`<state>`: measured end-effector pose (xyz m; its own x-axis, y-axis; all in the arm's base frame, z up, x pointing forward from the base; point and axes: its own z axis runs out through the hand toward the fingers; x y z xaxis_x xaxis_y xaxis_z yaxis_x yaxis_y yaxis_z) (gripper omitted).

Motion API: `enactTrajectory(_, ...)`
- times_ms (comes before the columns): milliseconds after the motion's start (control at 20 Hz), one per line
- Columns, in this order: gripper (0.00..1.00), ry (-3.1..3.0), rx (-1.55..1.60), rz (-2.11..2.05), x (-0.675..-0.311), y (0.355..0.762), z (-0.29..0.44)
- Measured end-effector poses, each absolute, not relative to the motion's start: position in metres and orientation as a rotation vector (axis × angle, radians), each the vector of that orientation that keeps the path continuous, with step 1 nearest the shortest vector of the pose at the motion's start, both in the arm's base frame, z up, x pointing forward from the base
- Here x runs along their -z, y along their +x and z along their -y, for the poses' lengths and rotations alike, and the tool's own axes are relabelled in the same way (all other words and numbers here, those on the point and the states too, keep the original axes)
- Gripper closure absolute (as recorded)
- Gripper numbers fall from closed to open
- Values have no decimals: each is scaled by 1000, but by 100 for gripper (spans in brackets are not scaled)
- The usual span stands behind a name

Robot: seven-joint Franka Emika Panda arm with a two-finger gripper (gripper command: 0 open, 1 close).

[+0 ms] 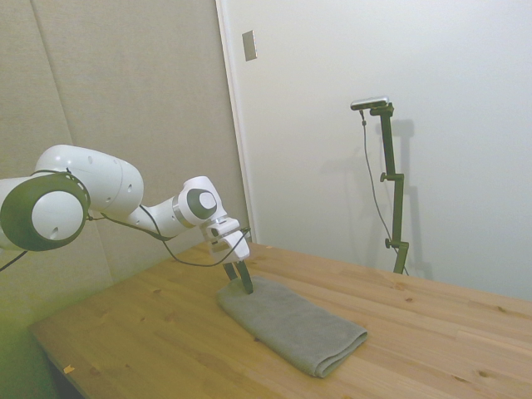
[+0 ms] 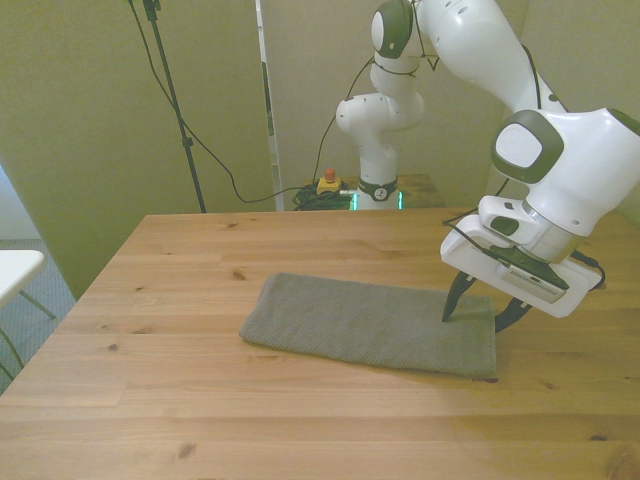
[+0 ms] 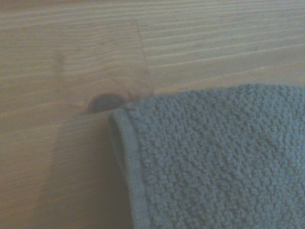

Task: Fold the towel

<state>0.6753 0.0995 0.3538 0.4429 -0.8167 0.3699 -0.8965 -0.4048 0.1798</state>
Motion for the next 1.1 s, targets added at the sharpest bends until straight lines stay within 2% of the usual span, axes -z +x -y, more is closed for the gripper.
enactTrajectory(550, 100, 2349, -304, 1436, -356, 664, -92)
enactTrajectory(950, 100, 2351, -307, 1448, -370, 654, -79)
enactTrajectory(1100, 100, 2358, -324, 1463, -386, 652, -67)
